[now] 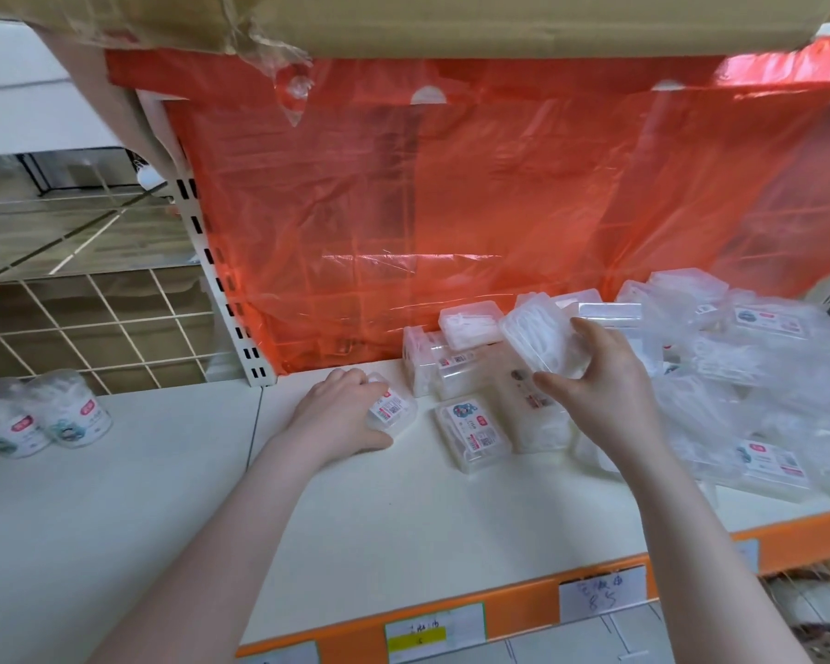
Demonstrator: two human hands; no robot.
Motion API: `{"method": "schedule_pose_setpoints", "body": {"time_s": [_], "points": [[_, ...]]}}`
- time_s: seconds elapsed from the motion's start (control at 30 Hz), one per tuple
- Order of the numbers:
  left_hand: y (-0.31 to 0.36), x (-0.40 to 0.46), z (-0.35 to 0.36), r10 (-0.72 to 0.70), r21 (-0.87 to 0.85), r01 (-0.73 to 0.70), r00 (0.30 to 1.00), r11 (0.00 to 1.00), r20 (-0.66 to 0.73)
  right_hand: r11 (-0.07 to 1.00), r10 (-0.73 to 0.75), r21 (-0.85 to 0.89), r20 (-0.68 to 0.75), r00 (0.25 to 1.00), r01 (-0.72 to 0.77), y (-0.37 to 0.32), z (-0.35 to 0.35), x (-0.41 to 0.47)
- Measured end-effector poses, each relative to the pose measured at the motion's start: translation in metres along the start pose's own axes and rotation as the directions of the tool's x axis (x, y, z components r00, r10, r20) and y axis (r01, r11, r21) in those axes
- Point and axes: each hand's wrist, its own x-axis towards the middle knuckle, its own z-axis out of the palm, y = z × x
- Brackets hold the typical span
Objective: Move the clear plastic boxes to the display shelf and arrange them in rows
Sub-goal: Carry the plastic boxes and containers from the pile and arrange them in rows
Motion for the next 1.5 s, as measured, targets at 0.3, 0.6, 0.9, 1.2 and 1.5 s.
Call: {"method": "schedule_pose_setpoints", "body": {"time_s": [0.3, 0.6, 0.9, 1.2, 1.5], "points": [[-0.001, 0.01, -0.014, 0.219, -0.054, -0.216, 0.974, 0.975, 0.06, 1.0, -0.012, -0.009, 0.019, 1.0, 0.013, -0.001, 0.001, -0.004], [0.001, -0.002, -0.004, 0.066, 0.032, -0.068, 0.996, 0.997, 0.065, 0.999, -0.048, 0.003, 0.053, 0.997, 0.048, 0.007, -0.004, -0.003], [0.024, -0.039, 0.006, -0.106, -0.068, 0.103, 0.994, 0.992, -0.027, 0.988, -0.152, 0.011, 0.128, 0.98, 0.152, 0.015, -0.01, -0.006], [0.041, -0.095, -0.006, -0.286, -0.089, 0.274, 0.945, 0.957, -0.159, 0.951, -0.309, 0.066, 0.277, 0.91, 0.303, 0.013, 0.004, -0.027], [0.021, -0.161, -0.014, -0.404, -0.092, 0.394, 0.888, 0.915, -0.22, 0.927, -0.37, 0.096, 0.409, 0.834, 0.364, -0.019, 0.031, -0.058]]}}
